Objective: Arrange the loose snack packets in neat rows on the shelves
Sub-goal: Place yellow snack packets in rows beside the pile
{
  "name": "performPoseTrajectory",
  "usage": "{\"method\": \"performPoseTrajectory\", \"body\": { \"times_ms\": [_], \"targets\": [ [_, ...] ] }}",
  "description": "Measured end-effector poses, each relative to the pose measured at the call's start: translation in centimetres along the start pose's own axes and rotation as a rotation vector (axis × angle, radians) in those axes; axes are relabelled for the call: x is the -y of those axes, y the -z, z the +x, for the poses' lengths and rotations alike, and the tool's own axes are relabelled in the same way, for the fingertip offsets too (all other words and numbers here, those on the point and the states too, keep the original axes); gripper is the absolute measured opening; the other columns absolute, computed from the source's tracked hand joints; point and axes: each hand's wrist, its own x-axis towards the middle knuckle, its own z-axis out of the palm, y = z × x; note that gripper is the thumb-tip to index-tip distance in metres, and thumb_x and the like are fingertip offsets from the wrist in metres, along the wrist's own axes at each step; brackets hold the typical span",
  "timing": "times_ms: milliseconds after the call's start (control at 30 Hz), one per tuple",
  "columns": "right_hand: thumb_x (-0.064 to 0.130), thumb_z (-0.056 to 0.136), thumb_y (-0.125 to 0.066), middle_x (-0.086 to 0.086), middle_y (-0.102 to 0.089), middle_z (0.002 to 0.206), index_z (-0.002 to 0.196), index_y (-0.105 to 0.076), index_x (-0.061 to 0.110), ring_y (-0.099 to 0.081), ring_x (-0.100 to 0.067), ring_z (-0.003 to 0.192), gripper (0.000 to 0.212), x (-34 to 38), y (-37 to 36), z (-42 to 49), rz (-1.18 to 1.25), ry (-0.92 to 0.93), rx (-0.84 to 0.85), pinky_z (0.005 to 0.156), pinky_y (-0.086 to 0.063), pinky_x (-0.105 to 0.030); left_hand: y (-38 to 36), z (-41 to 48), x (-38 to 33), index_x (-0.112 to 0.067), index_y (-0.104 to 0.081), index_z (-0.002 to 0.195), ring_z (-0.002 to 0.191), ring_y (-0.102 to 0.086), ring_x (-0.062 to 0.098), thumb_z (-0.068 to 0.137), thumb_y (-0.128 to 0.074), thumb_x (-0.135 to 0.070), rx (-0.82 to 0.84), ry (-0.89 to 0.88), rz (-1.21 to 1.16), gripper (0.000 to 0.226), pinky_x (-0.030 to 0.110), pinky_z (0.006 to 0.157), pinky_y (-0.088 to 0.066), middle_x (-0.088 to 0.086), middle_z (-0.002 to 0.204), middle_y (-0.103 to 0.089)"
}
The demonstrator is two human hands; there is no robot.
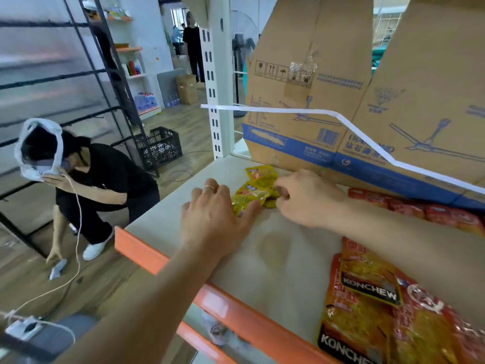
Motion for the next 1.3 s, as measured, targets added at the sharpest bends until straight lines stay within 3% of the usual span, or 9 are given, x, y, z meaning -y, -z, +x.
{"method": "performPoseTrajectory", "body": {
  "times_ms": [167, 400, 567, 733, 833, 967, 1067, 1167, 1300],
  "targets": [
    [0.056, 0.087, -0.060, -0.007, -0.061, 0.115, 0.105, -0.064, 0.019, -0.057, -0.031, 0.111, 0.041, 0.3, -0.9, 0.9, 0.045, -0.131, -0.037, 0.082, -0.046, -0.035, -0.1, 0.1, -0.2, -0.020, -0.050, 0.108, 0.115, -0.050, 0.027, 0.083, -0.048, -0.074, -0.018, -0.030, 0.048, 0.059, 0.041, 0.093, -0.037, 0.001, 0.114, -0.057],
    [0.027, 0.082, -0.075, -0.011, -0.056, 0.127, 0.127, -0.051, 0.011, -0.056, -0.033, 0.119, 0.054, 0.4, -1.4, 2.9, 0.300, -0.399, -0.018, 0.087, -0.046, -0.032, 0.2, 0.1, -0.1, -0.018, -0.049, 0.131, 0.122, -0.053, 0.033, 0.085, -0.058, -0.063, 0.011, 0.076, -0.111, 0.064, 0.040, 0.098, -0.038, 0.010, 0.128, -0.059],
    [0.022, 0.093, -0.060, -0.014, -0.066, 0.114, 0.108, -0.065, 0.007, -0.059, -0.029, 0.094, 0.022, 0.4, -1.5, 3.4, 0.552, -0.431, -0.015, 0.073, -0.039, -0.027, 0.4, 0.4, 0.3, -0.017, -0.047, 0.129, 0.116, -0.055, 0.037, 0.089, -0.064, -0.049, 0.050, 0.161, -0.269, 0.054, 0.041, 0.090, -0.041, 0.014, 0.122, -0.062],
    [0.019, 0.102, -0.044, -0.016, -0.058, 0.087, 0.084, -0.061, 0.006, -0.054, -0.026, 0.080, 0.028, 0.2, -0.1, 0.0, 0.726, -0.374, -0.117, 0.064, -0.036, -0.026, 1.2, 0.5, 0.9, -0.016, -0.054, 0.104, 0.088, -0.060, 0.027, 0.095, -0.063, -0.030, -0.013, 0.282, -0.750, 0.019, 0.029, 0.063, -0.047, 0.001, 0.090, -0.062],
    [0.019, 0.100, -0.055, -0.007, -0.063, 0.076, 0.084, -0.067, 0.010, -0.057, -0.017, 0.056, 0.022, -0.3, 1.8, -4.0, 0.985, -0.345, -0.125, 0.042, -0.036, -0.015, 2.9, -1.6, -0.1, -0.012, -0.058, 0.100, 0.074, -0.065, 0.021, 0.097, -0.061, -0.020, 0.052, 0.326, -1.118, 0.009, 0.035, 0.069, -0.056, 0.002, 0.083, -0.065],
    [0.021, 0.097, -0.062, 0.001, -0.072, 0.085, 0.085, -0.073, 0.018, -0.064, -0.016, 0.070, 0.016, -1.7, 4.1, -10.0, 1.234, -0.324, -0.060, 0.058, -0.039, -0.026, 6.0, -6.3, -2.9, -0.011, -0.063, 0.095, 0.058, -0.068, 0.014, 0.096, -0.062, -0.013, 0.180, 0.359, -1.368, 0.002, 0.028, 0.053, -0.056, 0.006, 0.078, -0.068],
    [0.028, 0.087, -0.071, 0.002, -0.075, 0.085, 0.080, -0.077, 0.025, -0.067, -0.025, 0.085, 0.010, -3.3, 5.2, -14.7, 1.280, -0.394, -0.058, 0.075, -0.051, -0.039, 7.6, -9.4, -5.2, -0.012, -0.066, 0.094, 0.063, -0.069, 0.019, 0.096, -0.062, -0.012, 0.262, 0.354, -1.496, 0.004, 0.036, 0.055, -0.059, 0.007, 0.078, -0.070],
    [0.025, 0.080, -0.070, -0.005, -0.071, 0.080, 0.084, -0.072, 0.008, -0.062, -0.032, 0.082, 0.017, -4.6, 7.4, -19.8, 1.372, -0.445, -0.028, 0.080, -0.049, -0.048, 9.7, -12.3, -8.0, -0.010, -0.069, 0.097, 0.069, -0.069, 0.024, 0.095, -0.063, -0.013, 0.288, 0.331, -1.518, 0.007, 0.042, 0.063, -0.061, 0.009, 0.082, -0.071],
    [0.006, 0.088, -0.065, -0.013, -0.064, 0.082, 0.097, -0.065, -0.003, -0.061, -0.032, 0.085, 0.013, -6.8, 9.9, -26.5, 1.590, -0.507, 0.025, 0.082, -0.050, -0.042, 11.9, -15.9, -12.2, -0.011, -0.071, 0.102, 0.075, -0.069, 0.031, 0.085, -0.072, -0.019, 0.343, 0.358, -1.572, 0.019, 0.043, 0.064, -0.059, 0.015, 0.090, -0.073]
  ]
}}
